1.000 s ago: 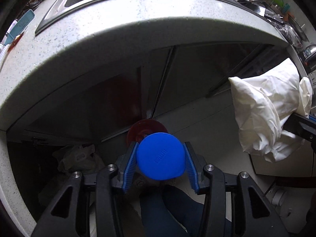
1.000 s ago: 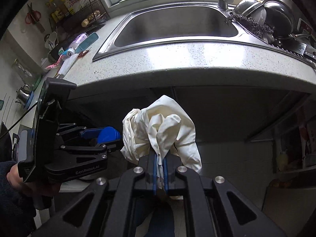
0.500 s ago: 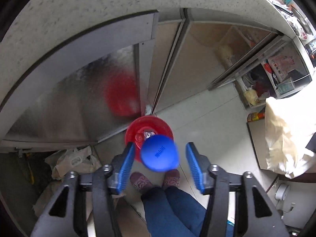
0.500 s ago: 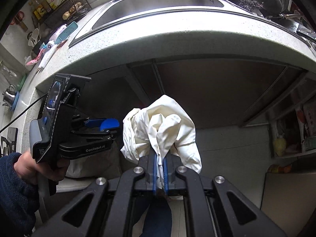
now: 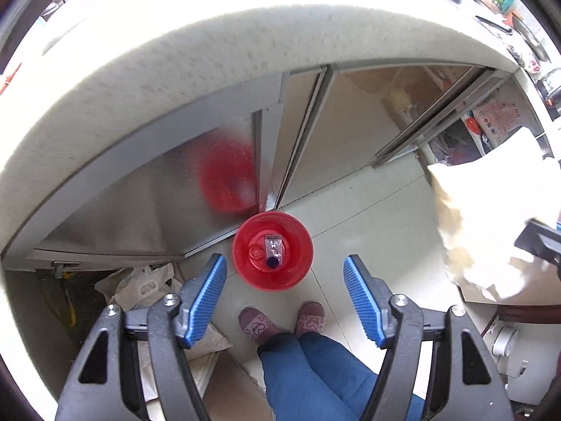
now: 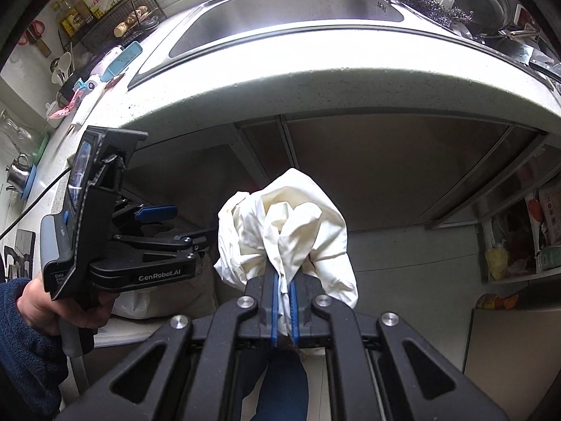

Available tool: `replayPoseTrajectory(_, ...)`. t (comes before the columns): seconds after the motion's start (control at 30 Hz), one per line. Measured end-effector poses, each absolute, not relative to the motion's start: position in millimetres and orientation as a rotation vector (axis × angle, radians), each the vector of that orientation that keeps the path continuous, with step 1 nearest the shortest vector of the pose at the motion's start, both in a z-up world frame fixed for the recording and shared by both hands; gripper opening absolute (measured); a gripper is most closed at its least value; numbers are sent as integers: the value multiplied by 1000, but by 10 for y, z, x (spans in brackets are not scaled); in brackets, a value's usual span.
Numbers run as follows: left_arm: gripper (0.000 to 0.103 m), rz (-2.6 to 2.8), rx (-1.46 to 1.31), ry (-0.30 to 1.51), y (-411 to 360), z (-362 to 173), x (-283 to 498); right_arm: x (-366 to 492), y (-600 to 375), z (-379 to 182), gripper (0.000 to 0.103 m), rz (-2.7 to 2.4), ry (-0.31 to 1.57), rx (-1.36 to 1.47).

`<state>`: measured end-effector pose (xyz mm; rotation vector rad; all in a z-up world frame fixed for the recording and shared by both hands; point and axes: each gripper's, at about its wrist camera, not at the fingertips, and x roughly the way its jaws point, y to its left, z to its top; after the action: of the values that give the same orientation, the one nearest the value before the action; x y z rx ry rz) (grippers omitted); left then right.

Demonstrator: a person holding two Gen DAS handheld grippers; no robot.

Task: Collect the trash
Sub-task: 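Open the left tool over the red bin to drop the blue cap, then lower the right tool over the red bin and release the gloves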

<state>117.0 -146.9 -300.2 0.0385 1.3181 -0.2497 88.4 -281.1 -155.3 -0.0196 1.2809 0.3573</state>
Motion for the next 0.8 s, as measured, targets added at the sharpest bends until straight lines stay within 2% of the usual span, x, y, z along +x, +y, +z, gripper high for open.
replayPoseTrajectory(0.2, 70, -208, -4, 1287, -1212, -2842, 1022, 939, -2663, -1613, 5, 398, 1286, -26)
replayPoseTrajectory(0.27, 84, -172, -12, 1288, -1134, -2844, 1001, 957, -2612, -1693, 5, 414, 1297, -34)
replayPoseTrajectory(0.4, 85, -107, -39, 1299, -966, -2888, 978, 992, -2496, -1907, 5, 450, 1330, -63)
replayPoseTrajectory(0.53, 92, -87, -80, 1288, -815, -2919, 931, 1014, -2404, -2136, 5, 489, 1362, -99)
replayPoseTrajectory(0.8, 93, -61, -87, 1293, -691, -2996, 857, 997, -2360, -2506, 5, 514, 1399, -131)
